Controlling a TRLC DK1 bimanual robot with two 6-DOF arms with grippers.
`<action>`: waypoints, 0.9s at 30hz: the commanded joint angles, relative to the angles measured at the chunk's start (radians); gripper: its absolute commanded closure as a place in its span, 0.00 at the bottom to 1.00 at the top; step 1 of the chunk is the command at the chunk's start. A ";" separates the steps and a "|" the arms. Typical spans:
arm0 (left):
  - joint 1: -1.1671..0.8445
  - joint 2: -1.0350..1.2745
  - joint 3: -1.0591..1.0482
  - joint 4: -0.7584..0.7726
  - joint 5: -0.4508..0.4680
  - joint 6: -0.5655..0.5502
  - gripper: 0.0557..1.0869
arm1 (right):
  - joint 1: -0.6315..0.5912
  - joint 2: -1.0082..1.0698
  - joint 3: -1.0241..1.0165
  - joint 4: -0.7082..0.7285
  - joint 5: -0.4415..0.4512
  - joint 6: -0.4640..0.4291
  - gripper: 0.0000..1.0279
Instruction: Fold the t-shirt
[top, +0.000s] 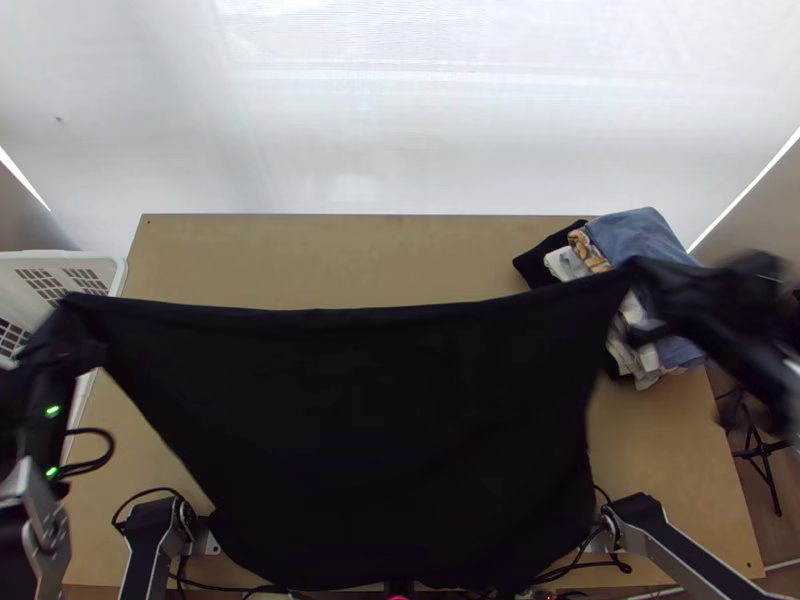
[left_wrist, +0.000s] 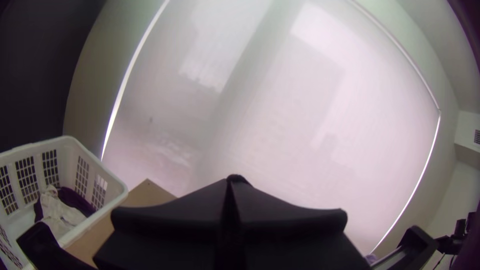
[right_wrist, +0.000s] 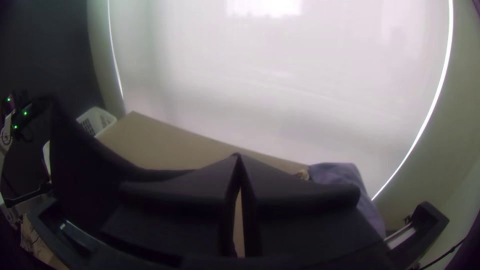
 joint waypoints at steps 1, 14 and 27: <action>-0.122 0.142 -0.234 0.134 -0.018 0.055 0.97 | 0.035 0.162 -0.240 0.172 -0.032 -0.055 0.97; -0.150 0.906 -0.002 0.566 -0.059 0.107 0.97 | -0.049 0.641 -0.062 0.380 -0.080 -0.121 0.97; -0.104 1.325 0.366 0.562 -0.051 0.118 0.97 | -0.198 0.969 0.317 0.280 -0.123 -0.098 0.97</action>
